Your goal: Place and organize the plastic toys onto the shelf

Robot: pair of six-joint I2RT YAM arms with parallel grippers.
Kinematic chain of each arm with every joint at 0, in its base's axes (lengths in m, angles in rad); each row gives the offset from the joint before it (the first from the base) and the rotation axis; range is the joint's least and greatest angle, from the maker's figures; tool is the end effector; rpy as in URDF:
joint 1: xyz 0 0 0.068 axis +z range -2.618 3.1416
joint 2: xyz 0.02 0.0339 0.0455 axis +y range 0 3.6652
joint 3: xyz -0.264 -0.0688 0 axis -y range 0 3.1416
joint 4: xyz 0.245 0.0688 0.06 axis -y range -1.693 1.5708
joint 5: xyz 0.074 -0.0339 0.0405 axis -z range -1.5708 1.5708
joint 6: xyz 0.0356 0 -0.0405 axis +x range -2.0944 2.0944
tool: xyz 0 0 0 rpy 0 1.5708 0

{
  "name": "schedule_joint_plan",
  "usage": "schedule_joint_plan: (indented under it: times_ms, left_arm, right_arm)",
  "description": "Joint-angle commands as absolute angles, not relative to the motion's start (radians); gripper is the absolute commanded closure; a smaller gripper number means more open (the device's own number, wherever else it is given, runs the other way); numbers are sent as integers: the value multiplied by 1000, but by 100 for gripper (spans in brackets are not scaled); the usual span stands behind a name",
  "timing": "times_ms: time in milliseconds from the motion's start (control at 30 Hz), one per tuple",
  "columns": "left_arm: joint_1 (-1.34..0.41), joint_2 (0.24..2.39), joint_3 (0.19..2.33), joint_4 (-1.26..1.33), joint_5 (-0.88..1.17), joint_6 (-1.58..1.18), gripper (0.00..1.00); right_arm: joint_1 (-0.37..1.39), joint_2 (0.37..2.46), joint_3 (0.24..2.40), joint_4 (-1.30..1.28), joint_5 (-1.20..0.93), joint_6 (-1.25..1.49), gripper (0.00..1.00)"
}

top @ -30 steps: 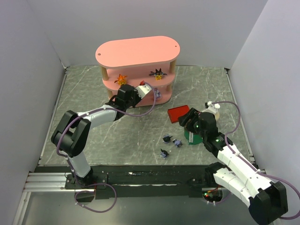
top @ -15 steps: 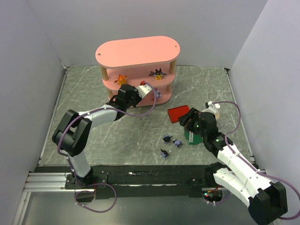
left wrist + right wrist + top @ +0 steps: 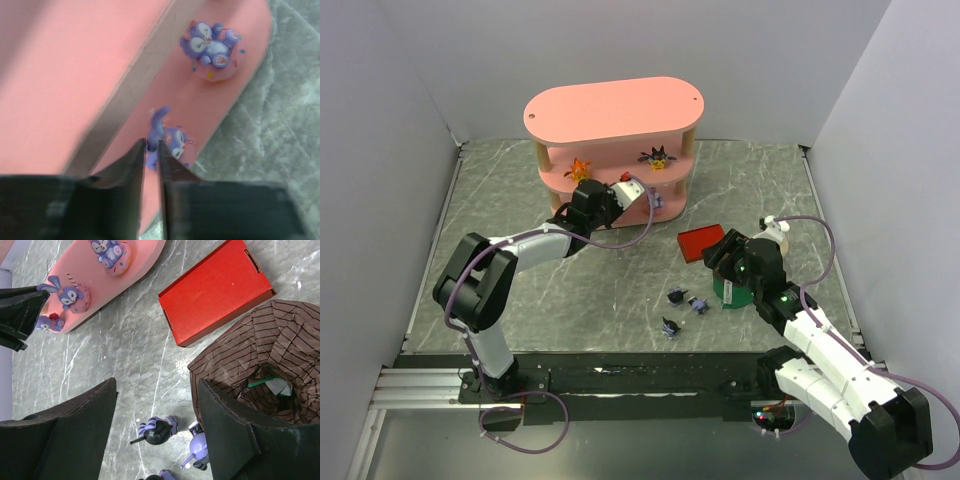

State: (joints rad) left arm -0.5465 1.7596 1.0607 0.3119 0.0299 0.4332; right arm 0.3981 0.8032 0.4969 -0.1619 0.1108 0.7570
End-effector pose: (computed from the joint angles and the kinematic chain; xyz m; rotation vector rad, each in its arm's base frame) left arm 0.3388 -0.2073 0.2198 0.9390 1.7193 -0.1038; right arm 0.1730 0.0685 0.2374 0.4432 2.0437 0.6045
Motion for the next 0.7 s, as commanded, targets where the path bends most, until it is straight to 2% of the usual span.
schedule_joint_plan:
  times_ms: [0, 67, 133, 433, 667]
  left_arm:
    - [-546, 1744, 1074, 373, 43, 440, 69]
    - [-546, 1735, 1065, 379, 35, 440, 61]
    - [-545, 1730, 1062, 383, 25, 442, 57]
    - [-546, 1697, 1040, 387, 3, 440, 47]
    - [-545, 1637, 985, 399, -48, 426, 43]
  right_arm:
    - [388, 808, 495, -124, 107, 747, 27]
    - [388, 805, 491, -124, 106, 749, 27]
    - [388, 805, 488, -121, 103, 750, 27]
    - [387, 804, 489, -123, 94, 750, 27]
    - [387, 804, 491, -124, 72, 752, 27]
